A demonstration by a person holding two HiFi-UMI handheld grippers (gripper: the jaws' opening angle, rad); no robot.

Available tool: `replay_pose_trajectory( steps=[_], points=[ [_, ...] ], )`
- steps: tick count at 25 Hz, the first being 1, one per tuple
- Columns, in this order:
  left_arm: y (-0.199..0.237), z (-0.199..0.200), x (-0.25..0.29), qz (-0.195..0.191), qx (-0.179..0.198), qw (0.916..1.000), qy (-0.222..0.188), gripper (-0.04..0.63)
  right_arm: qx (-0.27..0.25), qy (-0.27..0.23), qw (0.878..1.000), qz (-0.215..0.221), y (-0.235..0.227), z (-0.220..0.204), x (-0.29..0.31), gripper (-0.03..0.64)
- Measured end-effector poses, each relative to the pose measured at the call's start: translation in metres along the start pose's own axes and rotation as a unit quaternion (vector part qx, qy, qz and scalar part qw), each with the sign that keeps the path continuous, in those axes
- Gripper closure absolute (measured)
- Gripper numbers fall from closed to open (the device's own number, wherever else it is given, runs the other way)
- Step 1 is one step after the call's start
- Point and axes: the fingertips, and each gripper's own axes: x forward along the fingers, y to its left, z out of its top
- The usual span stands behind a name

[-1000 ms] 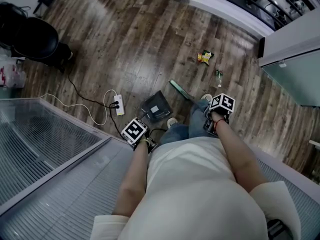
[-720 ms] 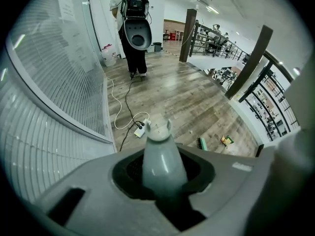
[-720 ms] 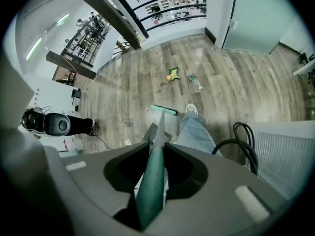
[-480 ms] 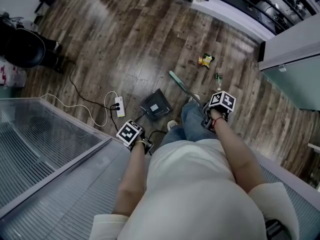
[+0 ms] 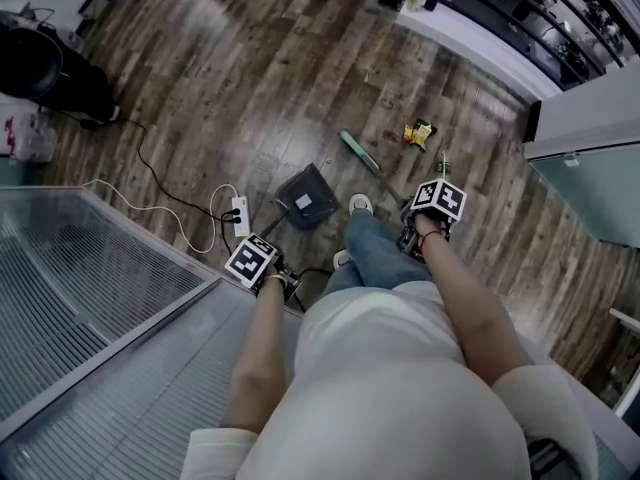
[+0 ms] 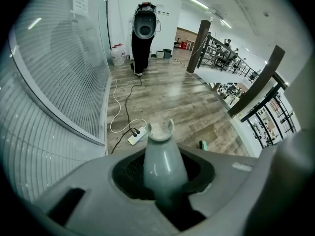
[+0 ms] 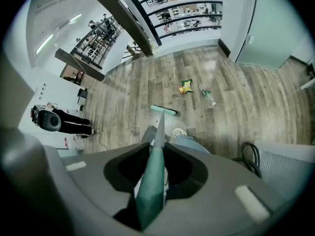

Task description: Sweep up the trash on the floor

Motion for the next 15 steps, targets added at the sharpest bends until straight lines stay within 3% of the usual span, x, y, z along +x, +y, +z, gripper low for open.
replay_pose_trajectory(
  steps=[15],
  points=[
    [-0.039,0.026,0.024,0.018,-0.022,0.9996,0.007,0.508,-0.047,0.016,0.998,-0.044,0.028,0.057,0.028,0.515]
  ],
)
